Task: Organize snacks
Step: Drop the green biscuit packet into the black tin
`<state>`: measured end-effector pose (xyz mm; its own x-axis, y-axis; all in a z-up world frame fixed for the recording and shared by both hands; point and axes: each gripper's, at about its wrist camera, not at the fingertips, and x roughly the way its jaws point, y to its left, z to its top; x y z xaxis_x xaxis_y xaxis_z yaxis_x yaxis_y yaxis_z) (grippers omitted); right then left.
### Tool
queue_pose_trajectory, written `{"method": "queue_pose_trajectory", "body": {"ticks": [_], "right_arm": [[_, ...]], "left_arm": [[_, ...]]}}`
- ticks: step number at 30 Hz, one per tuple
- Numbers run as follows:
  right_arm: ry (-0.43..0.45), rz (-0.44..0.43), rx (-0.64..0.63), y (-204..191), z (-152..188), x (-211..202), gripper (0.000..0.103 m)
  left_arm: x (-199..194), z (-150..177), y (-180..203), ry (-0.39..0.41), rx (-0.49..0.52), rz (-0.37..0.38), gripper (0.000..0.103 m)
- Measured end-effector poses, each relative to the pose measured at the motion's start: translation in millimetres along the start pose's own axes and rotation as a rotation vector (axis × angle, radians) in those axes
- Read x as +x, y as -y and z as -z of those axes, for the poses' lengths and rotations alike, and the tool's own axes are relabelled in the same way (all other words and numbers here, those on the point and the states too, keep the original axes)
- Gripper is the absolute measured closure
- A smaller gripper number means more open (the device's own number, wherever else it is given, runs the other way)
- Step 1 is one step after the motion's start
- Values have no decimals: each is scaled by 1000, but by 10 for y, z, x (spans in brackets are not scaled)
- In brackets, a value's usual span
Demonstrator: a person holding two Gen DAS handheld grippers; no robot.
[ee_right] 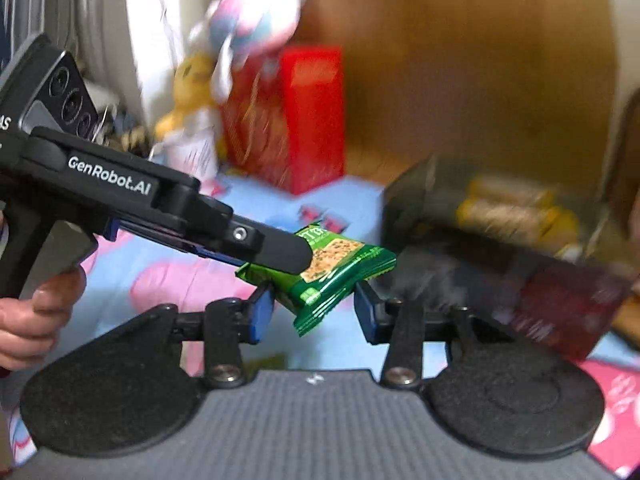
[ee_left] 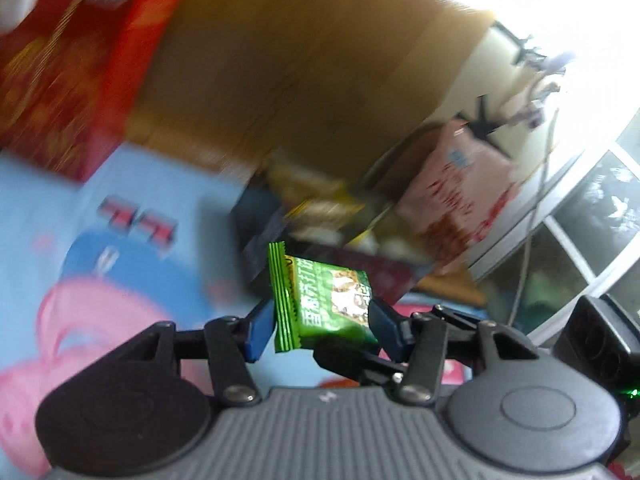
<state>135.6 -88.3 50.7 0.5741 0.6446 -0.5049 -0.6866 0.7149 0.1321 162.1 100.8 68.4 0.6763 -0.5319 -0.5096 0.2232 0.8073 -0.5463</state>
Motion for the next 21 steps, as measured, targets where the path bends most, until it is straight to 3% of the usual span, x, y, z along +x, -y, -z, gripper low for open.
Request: {"method": "queue_pose_trajectory", "body": {"ticks": [4,9,15,21], "right_arm": [[79,63,8,227,-159,-164,57],[103,126,35,567,-305,-92,57],[91,146,94,803,-322,180,53],[109,153,143,825,-231,209,45]], "left_arm": [[209,-261,270,29,59,10,51],[615,-494,336,34,55,-24,51],[902,-551,301,31,59,-135,47],[834,-421,374,62,131,-242,43]]}}
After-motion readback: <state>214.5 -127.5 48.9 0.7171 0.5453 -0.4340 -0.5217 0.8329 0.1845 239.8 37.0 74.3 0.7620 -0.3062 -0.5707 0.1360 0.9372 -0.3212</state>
